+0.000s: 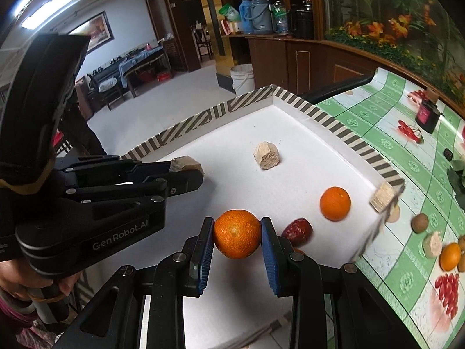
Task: Organize fruits
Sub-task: 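Open the left tool to drop the cube while the right tool releases the orange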
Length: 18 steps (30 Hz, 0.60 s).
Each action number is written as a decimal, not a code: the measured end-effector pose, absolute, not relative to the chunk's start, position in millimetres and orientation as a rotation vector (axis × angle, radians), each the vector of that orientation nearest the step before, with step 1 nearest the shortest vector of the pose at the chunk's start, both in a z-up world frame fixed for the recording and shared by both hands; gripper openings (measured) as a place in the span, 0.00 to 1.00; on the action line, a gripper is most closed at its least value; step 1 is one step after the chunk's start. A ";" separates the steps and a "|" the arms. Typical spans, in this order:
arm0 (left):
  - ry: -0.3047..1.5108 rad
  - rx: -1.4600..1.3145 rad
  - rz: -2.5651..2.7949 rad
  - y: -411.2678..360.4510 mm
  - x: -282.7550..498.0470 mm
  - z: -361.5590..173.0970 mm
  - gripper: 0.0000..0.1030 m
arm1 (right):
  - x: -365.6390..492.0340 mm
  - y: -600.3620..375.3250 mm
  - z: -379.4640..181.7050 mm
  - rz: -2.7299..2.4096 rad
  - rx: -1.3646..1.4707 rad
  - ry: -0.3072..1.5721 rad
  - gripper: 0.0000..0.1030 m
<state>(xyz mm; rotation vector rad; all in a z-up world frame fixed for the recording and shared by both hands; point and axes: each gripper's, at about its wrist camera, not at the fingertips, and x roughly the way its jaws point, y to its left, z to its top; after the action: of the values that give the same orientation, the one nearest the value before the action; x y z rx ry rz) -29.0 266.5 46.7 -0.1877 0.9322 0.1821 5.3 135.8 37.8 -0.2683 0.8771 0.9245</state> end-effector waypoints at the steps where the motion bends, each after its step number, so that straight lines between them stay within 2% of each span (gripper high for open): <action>1: 0.933 -0.188 0.183 266.6 -27.6 46.5 0.17 | 6.8 138.0 36.5 0.924 -0.274 0.878 0.30; 10: 0.951 -0.209 0.200 272.5 -23.4 38.2 0.18 | 17.5 150.0 24.3 0.916 -0.305 0.889 0.30; 11: 0.956 -0.215 0.199 273.7 -23.4 37.2 0.20 | 18.4 151.4 20.3 0.910 -0.315 0.901 0.30; 13: 0.966 -0.223 0.205 276.3 -23.5 35.1 0.32 | 21.2 151.6 12.9 0.902 -0.317 0.920 0.31; 14: 0.966 -0.226 0.210 277.0 -24.1 34.8 0.47 | 21.4 149.6 13.6 0.908 -0.300 0.907 0.31; 15: 0.961 -0.234 0.213 278.5 -25.5 35.0 0.56 | 22.2 147.6 14.2 0.912 -0.283 0.908 0.34; 18: 0.954 -0.239 0.217 278.9 -28.4 37.6 0.56 | 24.1 142.3 18.1 0.922 -0.242 0.913 0.36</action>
<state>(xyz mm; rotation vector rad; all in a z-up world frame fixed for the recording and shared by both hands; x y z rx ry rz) -28.4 278.9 37.6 -0.2394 0.9537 0.2174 24.1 142.3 18.1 -0.2424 0.9128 0.9219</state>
